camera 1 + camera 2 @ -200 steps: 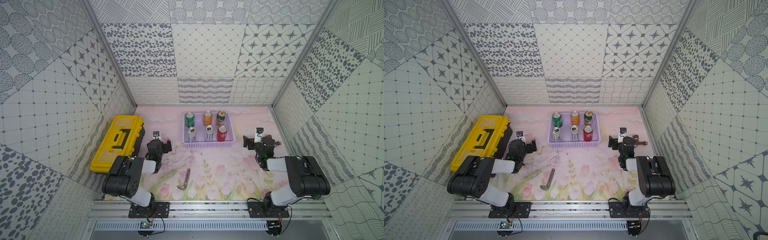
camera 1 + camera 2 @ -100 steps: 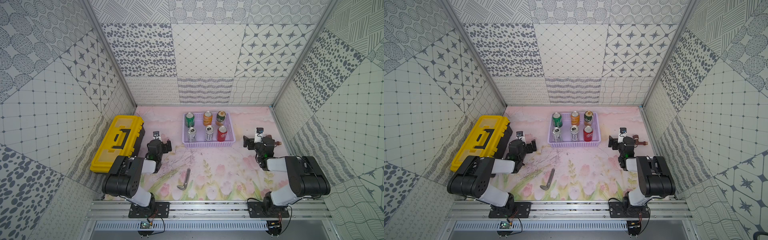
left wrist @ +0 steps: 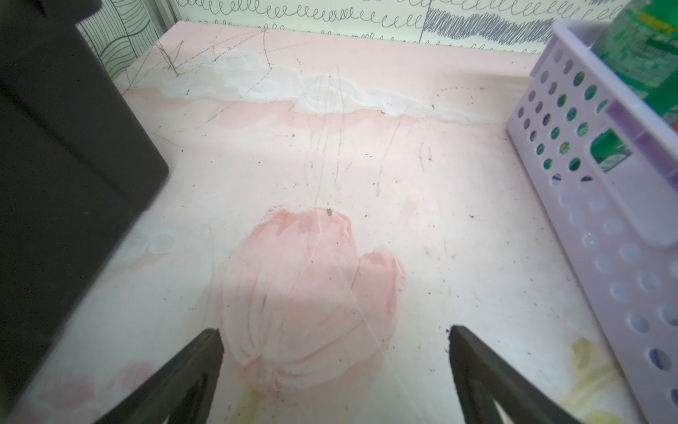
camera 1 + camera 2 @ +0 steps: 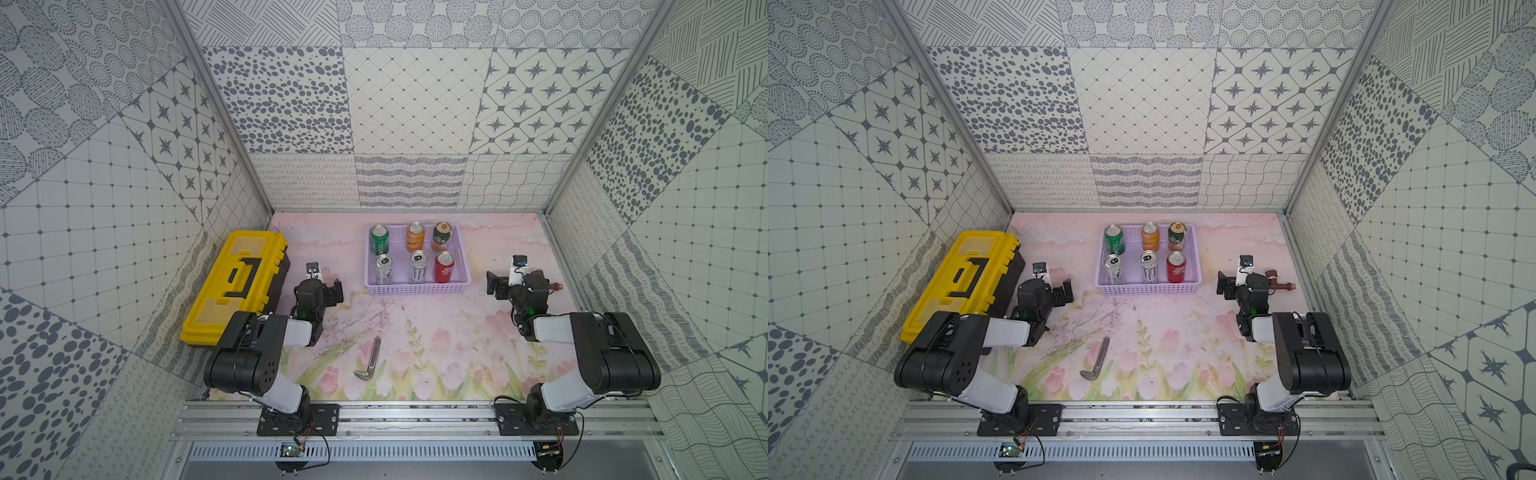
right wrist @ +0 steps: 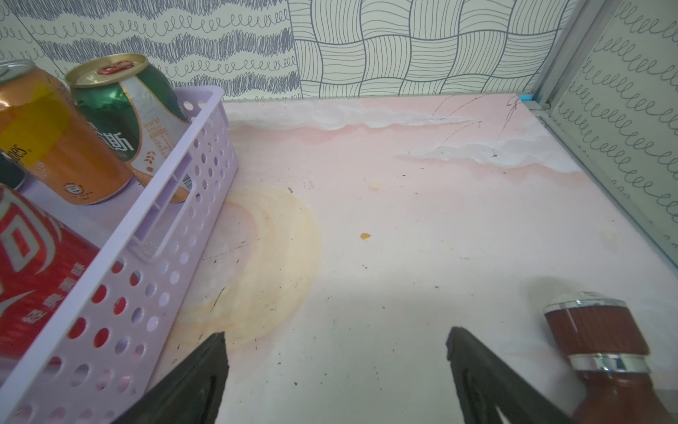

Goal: Take out the drinks from the basket
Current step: Move the basket to the center of the board.

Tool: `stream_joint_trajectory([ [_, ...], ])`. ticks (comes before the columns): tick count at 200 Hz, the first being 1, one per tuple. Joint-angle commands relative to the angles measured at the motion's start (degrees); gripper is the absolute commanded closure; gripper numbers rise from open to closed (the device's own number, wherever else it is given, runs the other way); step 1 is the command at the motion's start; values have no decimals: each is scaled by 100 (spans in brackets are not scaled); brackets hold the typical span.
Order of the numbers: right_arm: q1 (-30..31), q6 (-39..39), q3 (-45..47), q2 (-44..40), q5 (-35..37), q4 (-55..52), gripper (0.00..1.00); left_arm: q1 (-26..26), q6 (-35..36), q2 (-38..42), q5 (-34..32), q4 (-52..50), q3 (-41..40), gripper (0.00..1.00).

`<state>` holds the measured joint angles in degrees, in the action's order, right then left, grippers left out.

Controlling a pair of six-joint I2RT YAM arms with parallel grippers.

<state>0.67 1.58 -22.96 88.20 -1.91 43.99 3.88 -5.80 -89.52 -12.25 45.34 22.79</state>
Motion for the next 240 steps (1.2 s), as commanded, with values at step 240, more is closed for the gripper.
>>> stream_joint_trajectory([
  [240, -514, 3460, -1387, -1579, 1100, -3230, 3, 48, -4507, 756, 1616, -2995, 2933, 0],
])
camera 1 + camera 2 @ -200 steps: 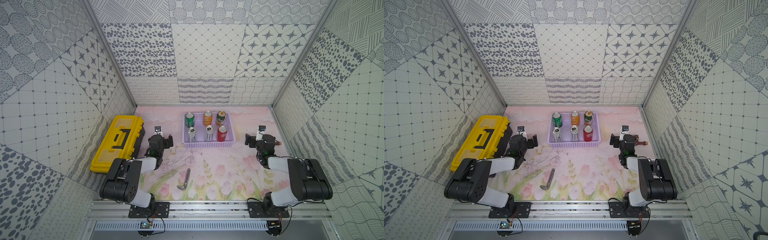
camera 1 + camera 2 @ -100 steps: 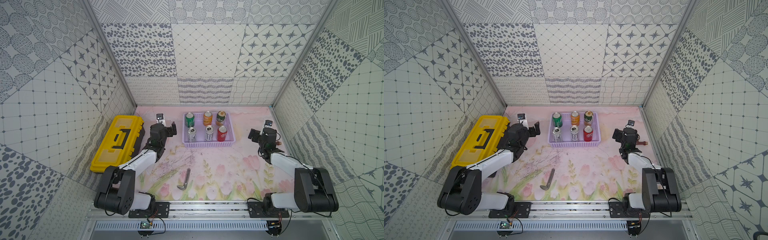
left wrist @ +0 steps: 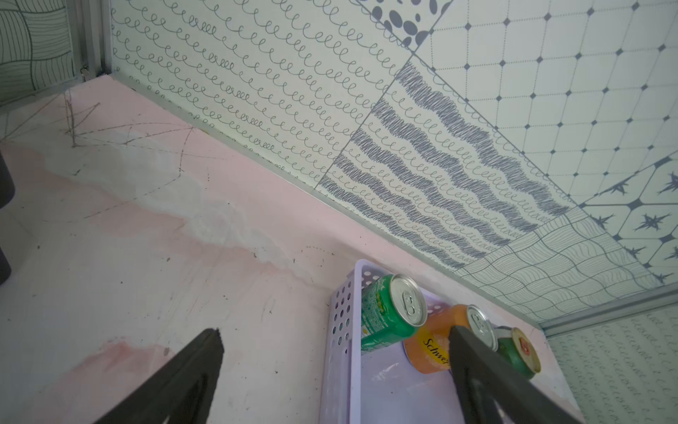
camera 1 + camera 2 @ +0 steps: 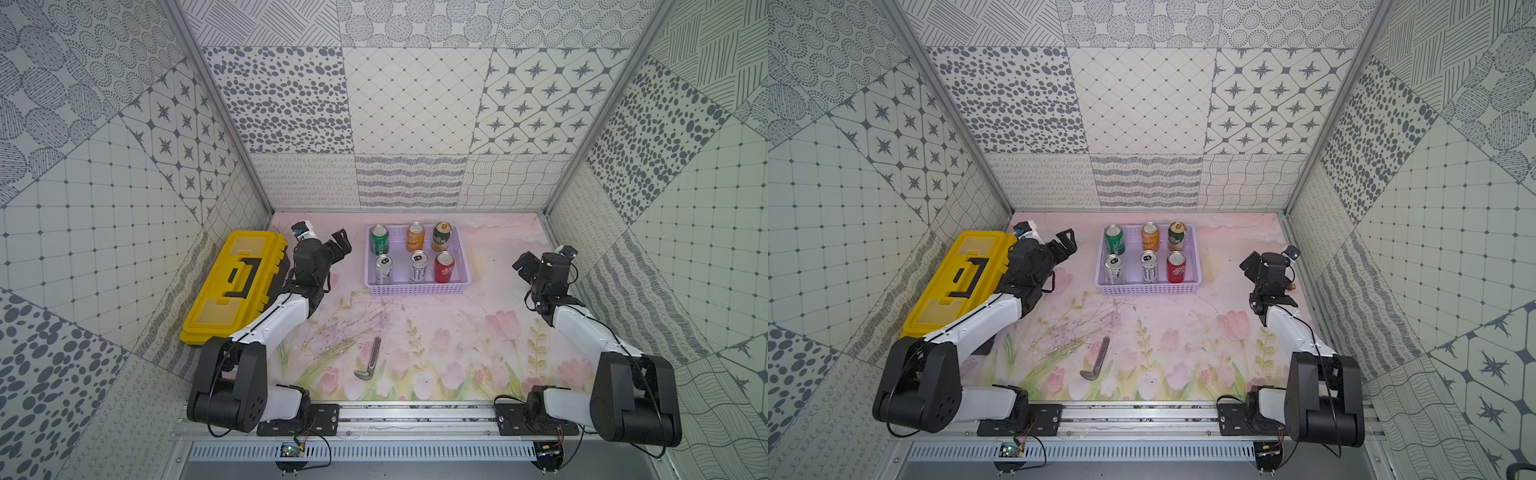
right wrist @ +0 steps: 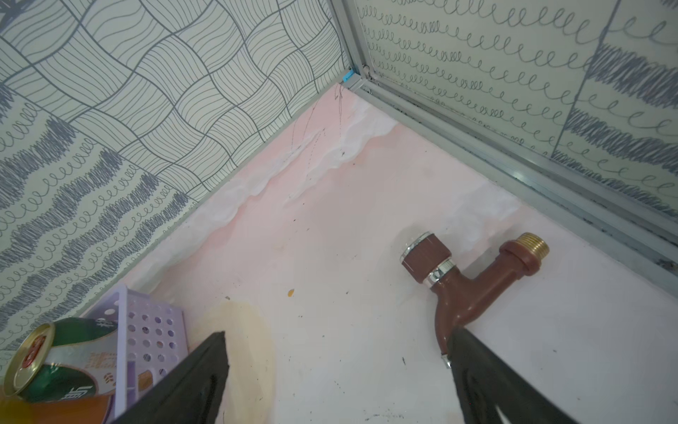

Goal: Take out the drinks from the basket
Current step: Move the basket to the center of the board.

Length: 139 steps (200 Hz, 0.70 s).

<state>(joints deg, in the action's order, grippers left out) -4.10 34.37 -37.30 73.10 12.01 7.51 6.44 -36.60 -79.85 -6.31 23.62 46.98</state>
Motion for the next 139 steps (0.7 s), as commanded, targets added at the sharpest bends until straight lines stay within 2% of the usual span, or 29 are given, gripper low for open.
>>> stream_joint_trajectory([
  [1, -38, 200, 64, -73, -294, 445, 3, -210, -1446, -217, 1059, -823, 522, 0],
  [16, -143, 466, 278, -147, -426, 721, 3, -255, -1714, -324, 1448, -665, 529, 0],
  [33, -288, 609, 216, -78, -799, 617, 3, -278, -2078, -435, 1584, -679, 573, 0],
  [57, -293, 343, 11, -18, -1306, 382, 3, -238, -2044, -552, 1905, -826, 756, 0],
  [79, -237, 151, -460, 185, -1859, -149, 3, 54, -1908, -667, 2066, -1084, 987, 0],
  [107, 270, -230, -768, 103, -1732, -541, 4, 480, -1702, -742, 2390, -1269, 1225, 0],
  [139, 893, -668, -1277, 178, -1563, -1263, 5, 656, -1418, -661, 2661, -1762, 1461, 0],
])
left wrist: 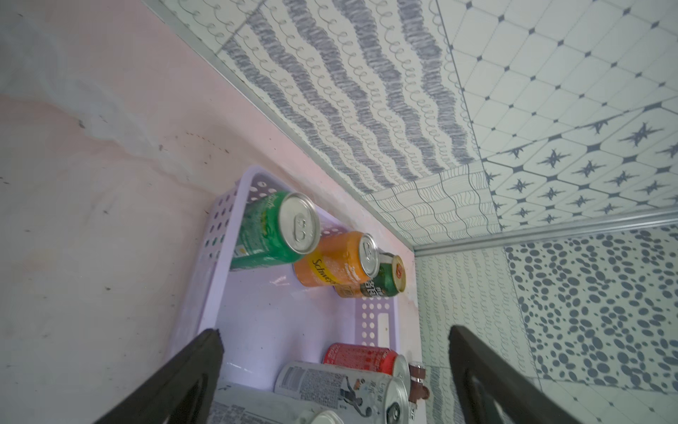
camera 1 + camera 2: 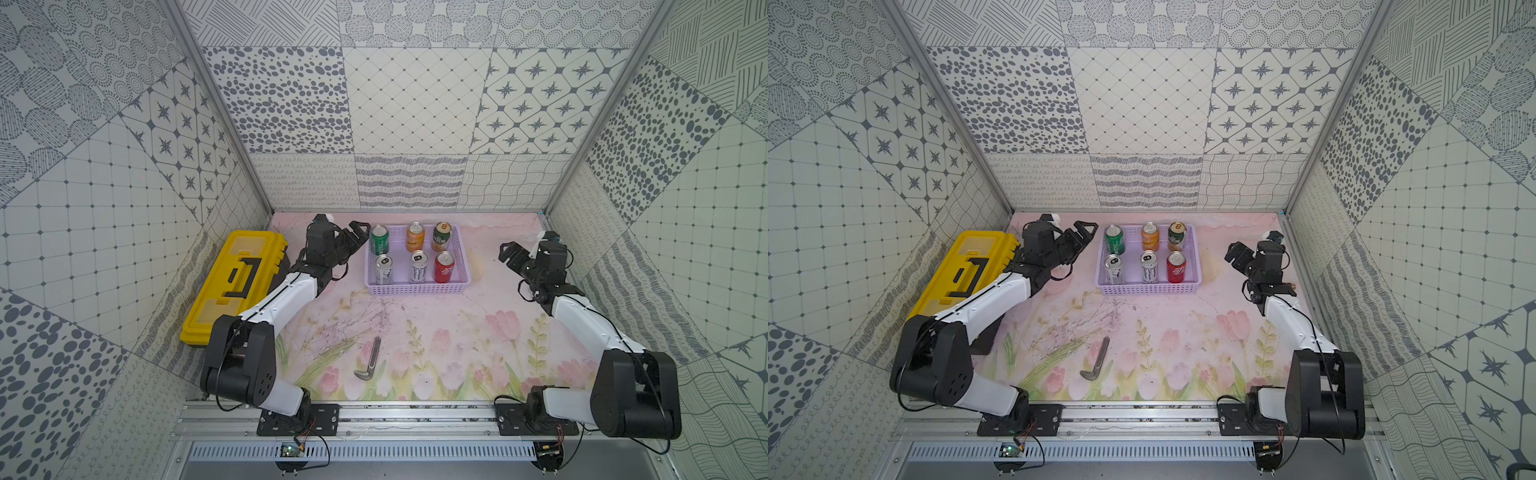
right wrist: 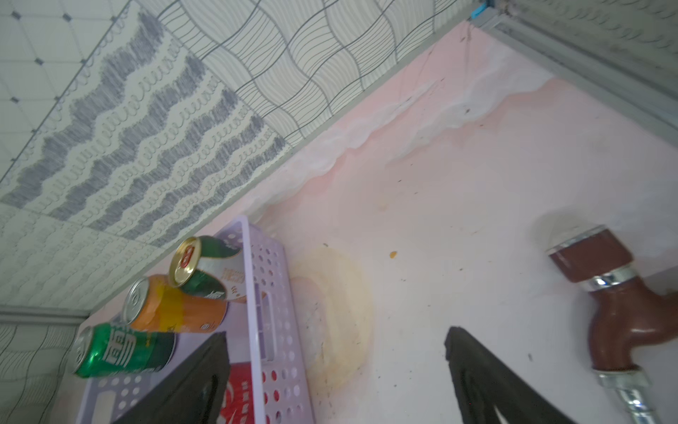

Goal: Take out the drinks from the basket
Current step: Move the basket to the center of the board.

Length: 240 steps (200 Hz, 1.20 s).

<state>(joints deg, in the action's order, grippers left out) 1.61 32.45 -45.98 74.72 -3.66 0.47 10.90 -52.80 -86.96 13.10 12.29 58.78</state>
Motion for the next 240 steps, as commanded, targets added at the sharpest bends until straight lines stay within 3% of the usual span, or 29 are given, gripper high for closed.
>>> stream_joint_trajectory([
  [1, 340, -489, -424, 25, 9, -589, 5, 215, 214, 53, 720, -657, 291, 0],
  [18, 575, -623, -649, 137, 6, -905, 6, 309, 562, 48, 573, -1311, 612, 0],
  [33, 757, -652, -777, 242, 34, -1041, 6, 439, 896, -32, 71, -1961, 854, 1],
  [52, 951, -662, -1006, 504, 242, -1256, 8, 451, 929, -215, -294, -2389, 960, 4],
  [98, 1180, -923, -1395, 1098, -250, -1315, 11, 447, 1073, -518, 46, -2669, 1403, 9],
  [149, 1333, -692, -1743, 1638, 541, -1441, 11, 408, 1215, -504, -1046, -3080, 1337, 13],
  [194, 1111, -386, -2212, 2124, 187, -1480, 18, -11, 1153, -1148, -578, -2881, 1522, 28],
  [240, 1079, -506, -2608, 2521, 111, -1790, 25, -54, 1304, -1700, -698, -3012, 1751, 38],
])
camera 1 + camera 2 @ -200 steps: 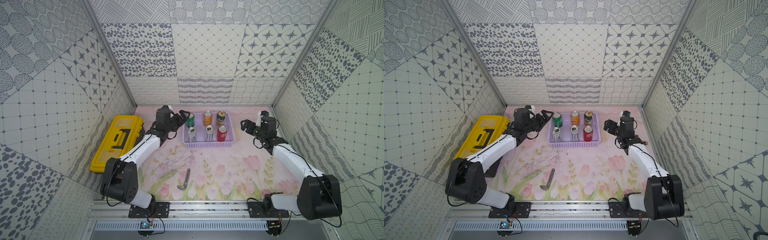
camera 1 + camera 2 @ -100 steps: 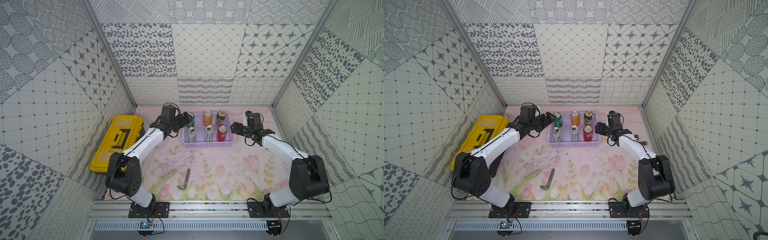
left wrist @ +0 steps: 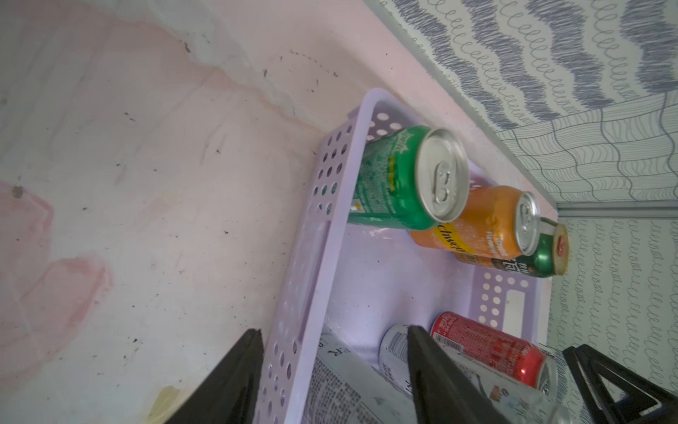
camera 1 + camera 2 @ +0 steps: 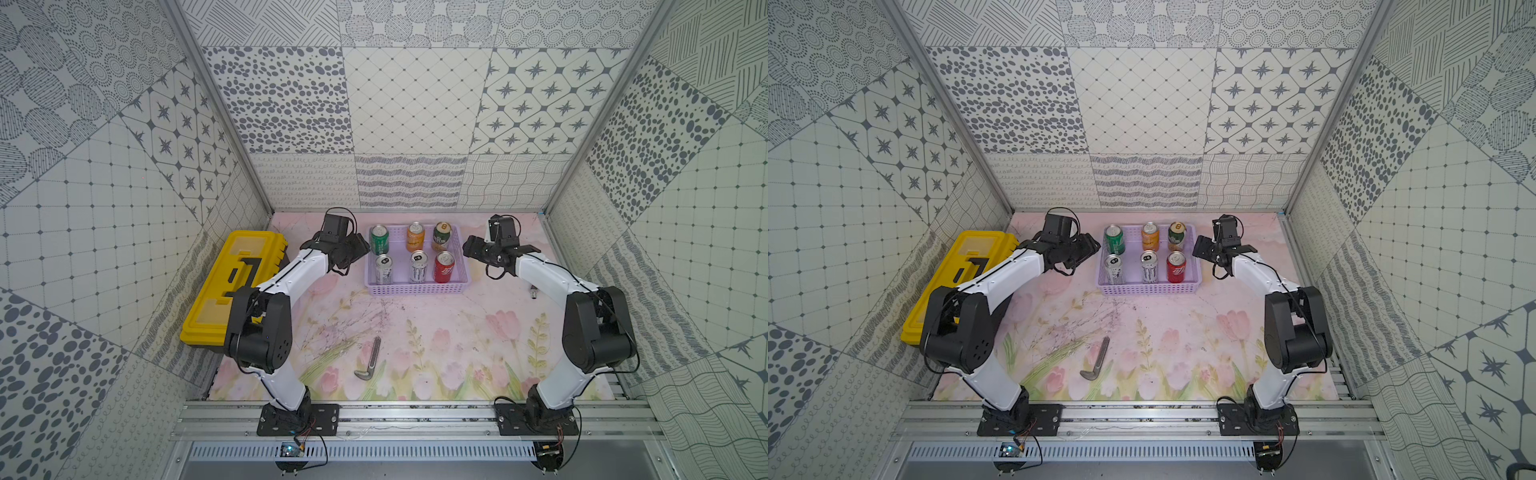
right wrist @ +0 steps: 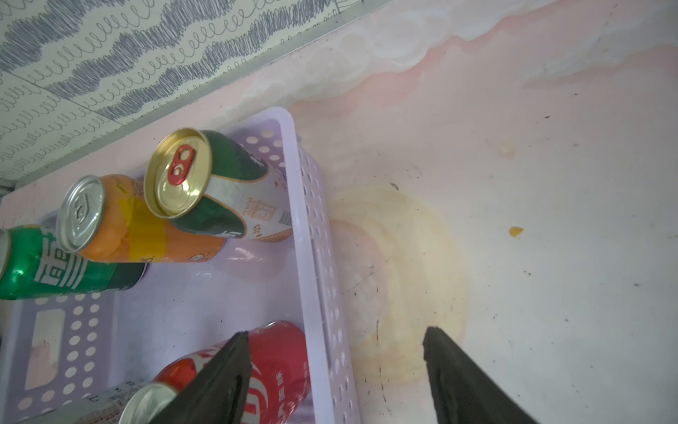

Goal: Take out the drinks from the basket
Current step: Move the basket to the center of the board.

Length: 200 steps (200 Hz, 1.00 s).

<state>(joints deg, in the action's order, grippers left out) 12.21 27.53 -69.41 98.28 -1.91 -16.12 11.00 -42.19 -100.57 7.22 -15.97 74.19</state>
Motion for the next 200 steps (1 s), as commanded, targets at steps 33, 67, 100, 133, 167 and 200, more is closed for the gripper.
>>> stream_joint_trajectory([
  [33, 60, -101, -422, 348, -91, -268, 30, -56, 368, -624, -193, -303, 442, 44],
  [67, 156, -184, -546, 497, -85, -341, 32, 9, 426, -734, -199, -259, 471, 48],
  [100, 282, -226, -724, 677, 137, -491, 38, 79, 476, -848, -308, -314, 482, 49],
  [133, 322, -187, -794, 877, 226, -585, 43, 164, 550, -959, -450, -412, 536, 55],
  [167, 395, -227, -805, 972, 312, -603, 47, 292, 620, -1102, -580, -511, 619, 60],
  [200, 474, -239, -742, 1009, 367, -603, 58, 358, 603, -1176, -676, -609, 611, 69],
])
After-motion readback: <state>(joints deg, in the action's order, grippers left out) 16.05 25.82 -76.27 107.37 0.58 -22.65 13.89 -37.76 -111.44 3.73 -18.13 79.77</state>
